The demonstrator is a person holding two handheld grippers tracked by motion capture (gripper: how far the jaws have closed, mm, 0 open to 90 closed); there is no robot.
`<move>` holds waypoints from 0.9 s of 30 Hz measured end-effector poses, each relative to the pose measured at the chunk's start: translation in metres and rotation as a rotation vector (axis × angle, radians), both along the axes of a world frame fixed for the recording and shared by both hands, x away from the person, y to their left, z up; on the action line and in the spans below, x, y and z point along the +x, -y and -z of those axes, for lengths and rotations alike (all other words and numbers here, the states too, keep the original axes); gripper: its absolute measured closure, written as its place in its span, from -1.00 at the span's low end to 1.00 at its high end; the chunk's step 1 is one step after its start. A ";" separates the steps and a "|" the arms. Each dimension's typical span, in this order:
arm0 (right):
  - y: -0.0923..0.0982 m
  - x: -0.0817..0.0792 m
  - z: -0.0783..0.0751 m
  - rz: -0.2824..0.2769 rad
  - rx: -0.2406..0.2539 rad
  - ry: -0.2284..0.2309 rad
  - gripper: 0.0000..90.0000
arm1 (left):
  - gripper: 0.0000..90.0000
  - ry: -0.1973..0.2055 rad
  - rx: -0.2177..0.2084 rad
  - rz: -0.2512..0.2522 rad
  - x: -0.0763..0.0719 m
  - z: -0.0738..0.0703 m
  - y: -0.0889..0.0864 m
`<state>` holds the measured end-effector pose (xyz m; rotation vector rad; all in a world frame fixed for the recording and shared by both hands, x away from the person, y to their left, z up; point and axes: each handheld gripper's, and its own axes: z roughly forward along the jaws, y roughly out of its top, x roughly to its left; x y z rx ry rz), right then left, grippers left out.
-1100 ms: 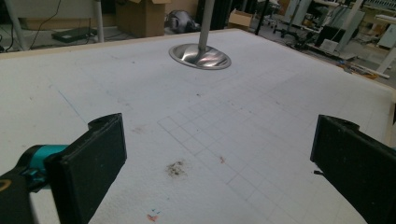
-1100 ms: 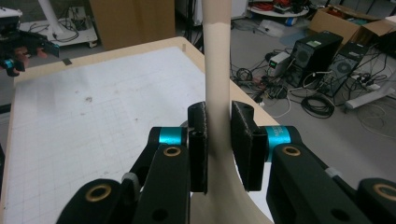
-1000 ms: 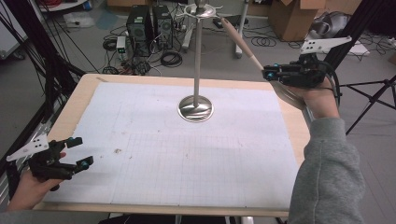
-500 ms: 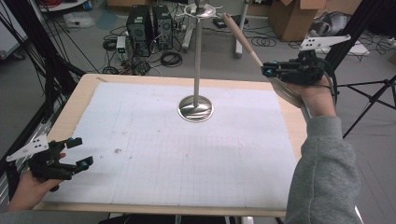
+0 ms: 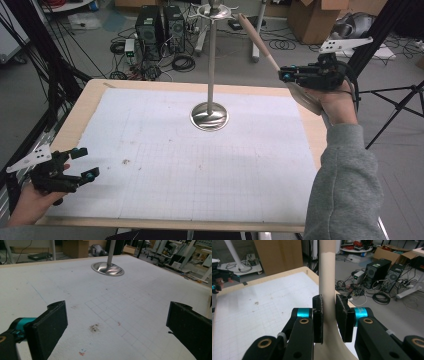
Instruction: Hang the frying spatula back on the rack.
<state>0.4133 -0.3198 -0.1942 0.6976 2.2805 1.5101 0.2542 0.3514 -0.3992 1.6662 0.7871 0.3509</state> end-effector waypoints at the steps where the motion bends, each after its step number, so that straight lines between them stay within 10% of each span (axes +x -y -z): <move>1: -0.002 0.001 0.001 -0.006 0.002 0.001 0.72 | -0.91 0.001 0.004 -0.005 0.000 0.000 -0.001; 27: -0.012 0.010 0.009 -0.008 0.017 -0.022 0.72 | -0.91 -0.001 0.007 -0.012 -0.001 0.000 -0.003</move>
